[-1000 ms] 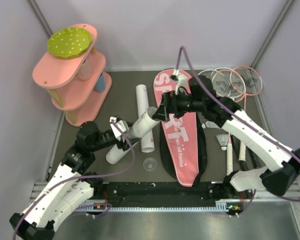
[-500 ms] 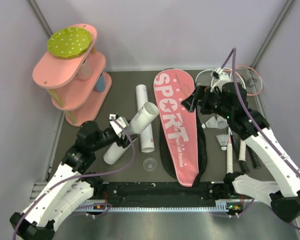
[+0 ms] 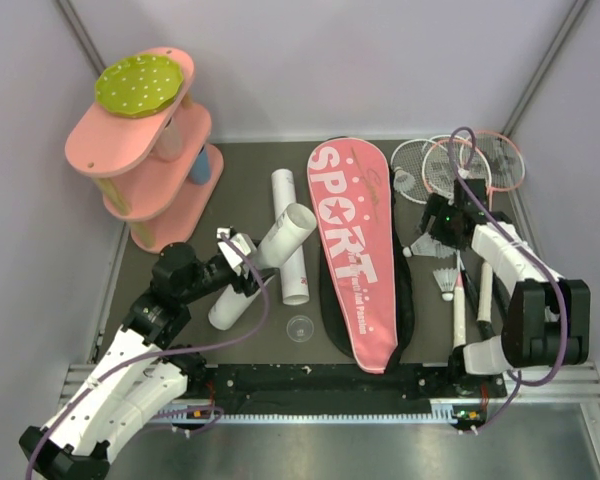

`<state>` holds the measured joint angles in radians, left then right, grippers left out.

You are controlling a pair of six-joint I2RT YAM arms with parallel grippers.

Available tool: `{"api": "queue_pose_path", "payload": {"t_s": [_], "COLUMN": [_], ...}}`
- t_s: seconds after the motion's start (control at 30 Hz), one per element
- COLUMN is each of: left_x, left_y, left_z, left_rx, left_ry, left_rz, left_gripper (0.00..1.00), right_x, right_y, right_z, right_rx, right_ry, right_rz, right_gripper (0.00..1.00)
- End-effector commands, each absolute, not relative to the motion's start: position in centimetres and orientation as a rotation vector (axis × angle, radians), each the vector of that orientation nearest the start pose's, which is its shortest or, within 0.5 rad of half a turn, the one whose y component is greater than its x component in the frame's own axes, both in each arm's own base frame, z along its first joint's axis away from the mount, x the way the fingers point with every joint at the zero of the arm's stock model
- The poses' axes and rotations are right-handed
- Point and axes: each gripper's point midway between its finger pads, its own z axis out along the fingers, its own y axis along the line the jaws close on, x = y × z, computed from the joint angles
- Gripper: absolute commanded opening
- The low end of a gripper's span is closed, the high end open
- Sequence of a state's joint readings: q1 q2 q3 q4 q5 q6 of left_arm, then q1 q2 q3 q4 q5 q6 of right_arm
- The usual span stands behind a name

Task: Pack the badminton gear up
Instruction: Pick up the shuttlecock at the center of the board.

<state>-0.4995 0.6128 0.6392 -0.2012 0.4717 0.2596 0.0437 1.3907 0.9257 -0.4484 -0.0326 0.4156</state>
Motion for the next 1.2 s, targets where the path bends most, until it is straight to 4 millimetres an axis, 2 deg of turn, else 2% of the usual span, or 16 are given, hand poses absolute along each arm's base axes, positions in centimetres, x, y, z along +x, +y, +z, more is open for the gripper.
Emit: {"api": "queue_pose_path", "payload": {"t_s": [0.0,0.17,0.3,0.33,0.4,0.67,0.93,0.97,1.07,1.13,1.17], "left_x": [20.5,20.4,20.3,20.3,20.3,20.3,20.3,20.4,20.4,20.5,20.6], "left_y": [-19.6,-19.8,-19.8,-19.8,-19.9,-20.0,-20.1,-20.1,-20.1,-20.1,-20.1], "left_z": [28.5,28.5,28.6,28.6,28.5,28.3,28.1,28.0,28.0,27.9,27.7], "left_rx": [0.938,0.945,0.943,0.944,0.945,0.95,0.955,0.955,0.955,0.953,0.952], "left_ry": [1.369,1.368,1.364,1.363,1.365,1.37,1.376,1.379,1.379,1.385,1.389], "left_rz": [-0.594,-0.609,-0.609,-0.608,-0.61,-0.615,-0.618,-0.616,-0.616,-0.613,-0.608], "left_gripper": [0.0,0.0,0.0,0.0,0.0,0.0,0.0,0.0,0.0,0.0,0.0], "right_x": [38.2,39.1,38.7,38.6,38.2,37.5,37.0,36.8,36.5,36.4,36.4], "right_y": [1.9,2.9,3.4,3.5,3.8,5.5,5.4,5.7,6.5,7.1,7.3], "right_z": [12.0,11.5,9.8,9.5,8.9,8.8,7.0,6.9,6.8,7.9,8.5], "right_rx": [0.412,0.365,0.368,0.372,0.378,0.374,0.404,0.405,0.414,0.412,0.414], "right_ry": [2.323,2.353,2.401,2.408,2.418,2.413,2.449,2.455,2.464,2.437,2.424], "right_rz": [0.292,0.379,0.418,0.424,0.446,0.562,0.546,0.569,0.627,0.68,0.698], "right_gripper": [0.78,0.72,0.65,0.61,0.59,0.41,0.39,0.37,0.2,0.03,0.0]}}
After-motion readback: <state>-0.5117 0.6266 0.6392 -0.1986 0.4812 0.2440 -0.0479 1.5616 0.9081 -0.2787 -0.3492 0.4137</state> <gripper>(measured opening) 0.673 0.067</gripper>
